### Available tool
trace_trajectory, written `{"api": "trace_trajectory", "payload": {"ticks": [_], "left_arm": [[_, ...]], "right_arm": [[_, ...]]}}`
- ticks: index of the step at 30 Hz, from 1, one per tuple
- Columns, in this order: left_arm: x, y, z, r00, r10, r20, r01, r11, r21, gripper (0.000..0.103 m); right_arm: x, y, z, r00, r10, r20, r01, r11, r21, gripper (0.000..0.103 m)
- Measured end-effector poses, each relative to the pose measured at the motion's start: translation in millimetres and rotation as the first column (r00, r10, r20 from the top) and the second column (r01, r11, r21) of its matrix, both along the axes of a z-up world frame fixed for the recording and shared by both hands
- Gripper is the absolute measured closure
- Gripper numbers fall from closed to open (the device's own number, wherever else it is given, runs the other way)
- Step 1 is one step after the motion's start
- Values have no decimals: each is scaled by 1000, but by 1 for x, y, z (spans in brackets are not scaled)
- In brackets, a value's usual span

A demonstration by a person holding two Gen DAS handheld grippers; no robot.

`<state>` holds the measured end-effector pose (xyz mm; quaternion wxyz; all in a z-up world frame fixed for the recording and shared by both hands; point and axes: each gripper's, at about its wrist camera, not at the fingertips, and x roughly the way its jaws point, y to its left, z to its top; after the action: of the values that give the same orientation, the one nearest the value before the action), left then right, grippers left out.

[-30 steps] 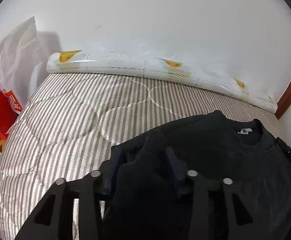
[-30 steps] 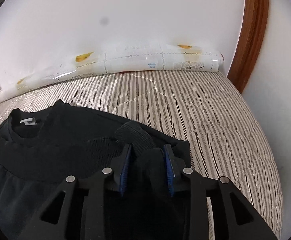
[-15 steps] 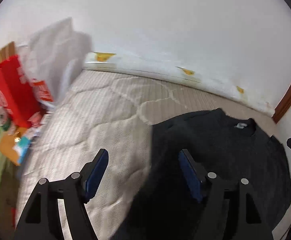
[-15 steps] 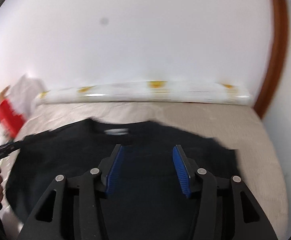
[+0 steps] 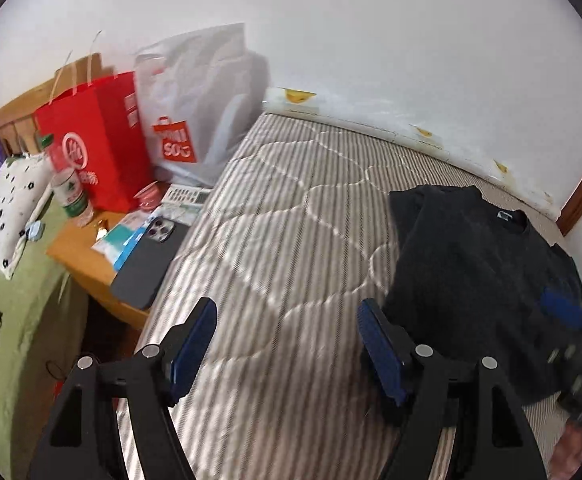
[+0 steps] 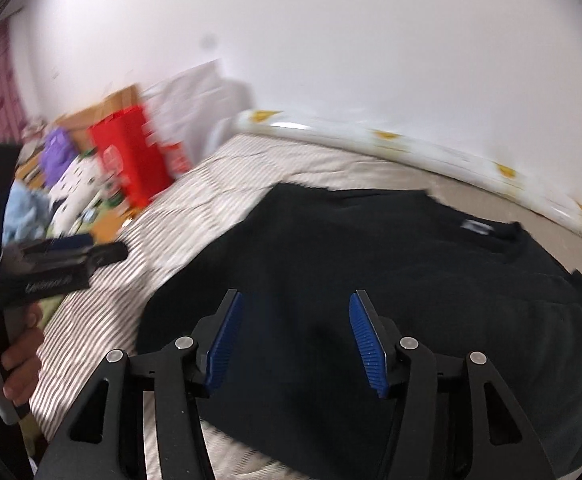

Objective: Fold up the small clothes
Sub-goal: 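Move the right tool toward a black sock beside the sweatshirt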

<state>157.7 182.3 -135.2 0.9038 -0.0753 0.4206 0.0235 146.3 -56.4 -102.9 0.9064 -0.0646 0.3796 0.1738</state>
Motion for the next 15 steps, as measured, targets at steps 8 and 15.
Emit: {"api": "trace_trajectory", "payload": {"ticks": [8, 15], "left_arm": [[-26, 19, -13, 1000, -5, 20, 6, 998, -60, 32], [-27, 36, -21, 1000, 15, 25, -12, 993, -120, 32]], "right_arm": [[-49, 61, -43, 986, 160, -54, -165, 980, -107, 48], [-59, 89, -79, 984, 177, 13, -163, 930, -328, 48]]}}
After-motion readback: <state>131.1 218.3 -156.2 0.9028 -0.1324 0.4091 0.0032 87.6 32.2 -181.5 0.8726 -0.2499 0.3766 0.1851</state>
